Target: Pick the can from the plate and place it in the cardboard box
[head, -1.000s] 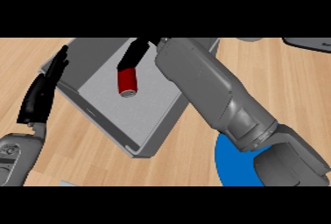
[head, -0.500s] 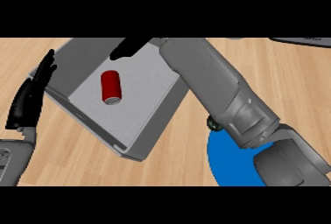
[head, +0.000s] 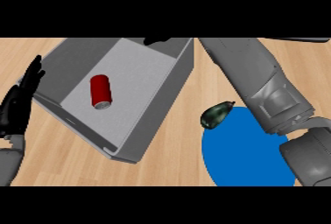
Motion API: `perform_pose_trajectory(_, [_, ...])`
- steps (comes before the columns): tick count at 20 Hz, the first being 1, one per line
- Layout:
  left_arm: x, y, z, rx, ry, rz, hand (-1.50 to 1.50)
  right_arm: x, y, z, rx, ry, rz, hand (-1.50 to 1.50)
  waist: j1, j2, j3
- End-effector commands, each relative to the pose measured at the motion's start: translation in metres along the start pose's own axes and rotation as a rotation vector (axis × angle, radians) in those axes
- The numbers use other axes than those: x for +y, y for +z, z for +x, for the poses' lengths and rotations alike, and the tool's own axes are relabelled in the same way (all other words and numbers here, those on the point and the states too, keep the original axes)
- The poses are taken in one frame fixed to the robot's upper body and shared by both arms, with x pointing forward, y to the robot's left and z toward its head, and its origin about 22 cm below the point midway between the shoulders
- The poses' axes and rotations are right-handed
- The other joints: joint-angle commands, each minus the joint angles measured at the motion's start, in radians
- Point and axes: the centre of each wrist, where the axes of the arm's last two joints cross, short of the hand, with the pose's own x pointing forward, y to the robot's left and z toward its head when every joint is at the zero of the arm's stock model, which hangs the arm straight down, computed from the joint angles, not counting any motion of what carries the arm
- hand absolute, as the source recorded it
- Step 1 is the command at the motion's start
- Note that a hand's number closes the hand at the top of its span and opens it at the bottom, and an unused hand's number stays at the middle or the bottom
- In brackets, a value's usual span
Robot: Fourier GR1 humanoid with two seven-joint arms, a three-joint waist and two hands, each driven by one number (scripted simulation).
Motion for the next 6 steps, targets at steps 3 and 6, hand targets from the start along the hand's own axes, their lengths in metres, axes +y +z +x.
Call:
perform_pose_trajectory(3, [-0.012, 0.008, -0.026, 0.143, 0.012, -0.036, 0.0, -0.053, 0.006, -0.007, 0.0, 0.025, 0.038, -1.5, -0.019, 0.011, -0.017])
perform_pose_trajectory(6, [-0.008, 0.01, -0.032, 0.156, 0.005, -0.014, 0.0, -0.067, 0.014, -0.022, 0.01, 0.063, 0.1, -1.5, -0.03, 0.01, -0.017])
